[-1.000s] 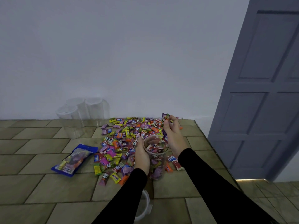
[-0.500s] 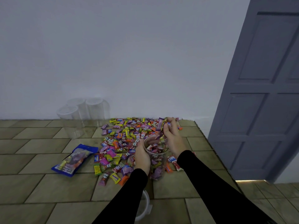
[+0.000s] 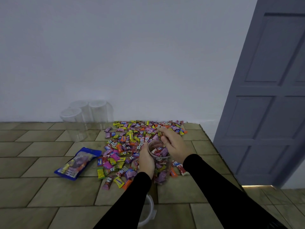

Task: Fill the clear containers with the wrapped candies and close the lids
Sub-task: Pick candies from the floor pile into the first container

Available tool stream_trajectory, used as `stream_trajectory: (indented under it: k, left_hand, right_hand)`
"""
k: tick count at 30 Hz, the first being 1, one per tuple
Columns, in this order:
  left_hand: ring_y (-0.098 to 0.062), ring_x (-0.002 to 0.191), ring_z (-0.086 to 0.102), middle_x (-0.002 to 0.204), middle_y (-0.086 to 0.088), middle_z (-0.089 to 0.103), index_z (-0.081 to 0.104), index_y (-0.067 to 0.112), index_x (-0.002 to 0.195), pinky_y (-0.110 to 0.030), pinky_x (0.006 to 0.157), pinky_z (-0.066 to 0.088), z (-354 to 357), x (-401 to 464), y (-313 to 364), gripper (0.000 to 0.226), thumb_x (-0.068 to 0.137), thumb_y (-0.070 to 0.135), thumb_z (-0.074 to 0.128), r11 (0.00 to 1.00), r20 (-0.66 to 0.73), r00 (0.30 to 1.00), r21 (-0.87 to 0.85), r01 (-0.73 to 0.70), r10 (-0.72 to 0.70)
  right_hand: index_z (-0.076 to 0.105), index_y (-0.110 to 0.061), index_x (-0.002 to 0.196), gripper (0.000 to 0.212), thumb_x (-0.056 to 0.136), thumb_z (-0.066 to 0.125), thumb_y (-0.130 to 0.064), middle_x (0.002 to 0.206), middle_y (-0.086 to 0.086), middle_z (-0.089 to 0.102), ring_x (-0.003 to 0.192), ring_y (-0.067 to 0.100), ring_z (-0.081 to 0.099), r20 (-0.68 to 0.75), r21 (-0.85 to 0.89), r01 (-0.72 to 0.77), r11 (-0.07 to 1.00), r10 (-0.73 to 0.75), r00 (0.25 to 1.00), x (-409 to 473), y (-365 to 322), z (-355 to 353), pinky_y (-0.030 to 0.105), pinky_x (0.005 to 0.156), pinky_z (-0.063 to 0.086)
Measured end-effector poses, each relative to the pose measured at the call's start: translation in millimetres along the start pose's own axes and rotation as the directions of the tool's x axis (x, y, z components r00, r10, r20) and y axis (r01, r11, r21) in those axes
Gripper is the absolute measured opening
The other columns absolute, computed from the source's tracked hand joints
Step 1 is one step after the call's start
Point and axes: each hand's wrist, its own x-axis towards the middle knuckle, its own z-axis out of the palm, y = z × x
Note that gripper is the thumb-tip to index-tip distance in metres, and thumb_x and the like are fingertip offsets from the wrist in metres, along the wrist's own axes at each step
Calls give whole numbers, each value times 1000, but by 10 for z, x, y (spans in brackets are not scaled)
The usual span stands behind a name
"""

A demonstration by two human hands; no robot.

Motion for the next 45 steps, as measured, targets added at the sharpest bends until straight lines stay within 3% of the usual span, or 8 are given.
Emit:
stream_trajectory:
  k: [4,11,18,22,28,34,39,45]
  left_hand:
    - [-21,95,65,96,-11,71,72,15,89,-33,86,51,21,-44,56,50,104,39,30,998,-66,996,16,55,-53]
    - [-32,107,66,107,-14,72,75,15,102,-50,100,48,-66,151,-198,66,78,69,48,982,-38,984,-77,172,-175]
    - [-28,110,64,109,-11,72,75,17,103,-50,104,44,-17,-7,3,59,100,51,26,998,29,998,22,61,-62]
    - [-25,96,70,98,-12,75,74,11,98,-34,84,56,-17,-82,149,55,106,32,23,996,73,996,79,48,-54]
    - [-13,99,66,108,3,72,69,20,109,-24,80,48,-86,-124,470,36,104,27,35,965,49,993,235,-119,110]
    - [-9,108,58,112,10,65,67,26,105,-28,94,45,261,-134,975,22,100,23,46,837,159,965,480,-262,210]
    - [3,86,53,104,14,59,63,21,114,-10,67,41,735,-118,988,24,99,20,45,688,262,941,643,-335,213]
    - [-10,110,51,128,-1,56,57,13,127,-20,88,38,1254,10,660,32,98,15,44,589,276,944,738,-330,183]
  right_hand:
    - [58,-16,125,44,96,37,-42,113,-3,64,99,5,53,63,-97,89,991,-83,995,26,42,-55,23,83,38]
    - [58,-17,112,32,88,37,-17,82,-16,51,81,2,49,14,95,10,995,-11,1000,9,-74,-129,19,72,36]
    - [54,-24,123,39,86,58,-15,92,-4,58,92,10,49,133,32,42,999,-46,990,30,-127,-150,24,85,37]
    - [55,-32,116,34,84,60,-19,92,-4,60,92,1,51,54,131,29,991,-36,998,-2,-85,-177,10,82,37]
    - [57,-30,111,19,95,51,-21,83,-8,55,82,12,53,-123,275,-124,953,163,979,-8,75,-175,26,75,43]
    - [55,-22,115,17,100,46,-19,81,-1,51,70,15,50,-97,304,-304,903,347,933,19,354,-200,15,59,42]
    - [53,-21,115,17,100,45,-18,78,0,52,63,13,47,-40,252,-380,890,402,915,86,692,-292,19,56,35]
    - [57,-16,107,17,94,48,-10,78,10,51,65,18,45,28,196,-462,865,466,885,175,1139,-406,31,61,37]
